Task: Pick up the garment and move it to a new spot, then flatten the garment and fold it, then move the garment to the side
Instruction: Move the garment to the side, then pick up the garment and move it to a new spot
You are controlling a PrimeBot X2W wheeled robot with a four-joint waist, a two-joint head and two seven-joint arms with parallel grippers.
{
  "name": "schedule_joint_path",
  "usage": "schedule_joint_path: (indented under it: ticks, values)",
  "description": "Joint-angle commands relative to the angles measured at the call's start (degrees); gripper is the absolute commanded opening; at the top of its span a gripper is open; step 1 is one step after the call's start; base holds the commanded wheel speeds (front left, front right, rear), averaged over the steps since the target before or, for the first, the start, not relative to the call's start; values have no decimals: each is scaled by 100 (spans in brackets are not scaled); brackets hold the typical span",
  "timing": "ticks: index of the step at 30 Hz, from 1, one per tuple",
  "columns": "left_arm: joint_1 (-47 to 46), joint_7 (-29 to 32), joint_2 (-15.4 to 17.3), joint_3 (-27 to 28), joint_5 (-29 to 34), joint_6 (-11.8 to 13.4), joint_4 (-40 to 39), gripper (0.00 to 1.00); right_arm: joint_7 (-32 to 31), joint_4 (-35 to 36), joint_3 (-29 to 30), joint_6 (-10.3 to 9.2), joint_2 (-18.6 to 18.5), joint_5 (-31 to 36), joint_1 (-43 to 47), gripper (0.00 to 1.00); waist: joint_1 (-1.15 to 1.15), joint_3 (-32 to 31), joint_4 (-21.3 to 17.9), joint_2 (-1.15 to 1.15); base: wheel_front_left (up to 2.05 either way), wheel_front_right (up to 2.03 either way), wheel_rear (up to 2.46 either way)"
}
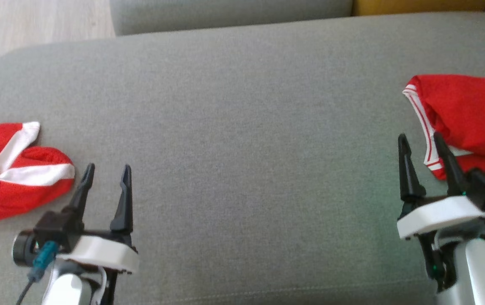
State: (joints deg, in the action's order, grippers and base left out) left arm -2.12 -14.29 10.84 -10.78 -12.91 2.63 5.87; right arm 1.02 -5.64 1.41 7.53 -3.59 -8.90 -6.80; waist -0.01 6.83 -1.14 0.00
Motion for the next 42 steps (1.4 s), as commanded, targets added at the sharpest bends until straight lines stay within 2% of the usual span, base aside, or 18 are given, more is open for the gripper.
schedule_joint_path:
  ticks: [1, 13, 42]
  values:
    - [-88, -66, 128, 153, 15, 67, -179, 100, -15, 255, -124, -4, 35, 43, -13, 100, 1, -143, -10, 0, 0, 0, 0]
    - [414, 0, 173, 59, -26, 137, -230, 100, -224, 531, -171, -4, 65, 60, 678, 100, 1, -679, -84, 0, 0, 0, 0]
    - [449, 99, 235, -26, -104, 285, -299, 100, -376, 732, -274, -4, 70, 82, 791, 100, 1, -732, 6, 0, 0, 0, 0]
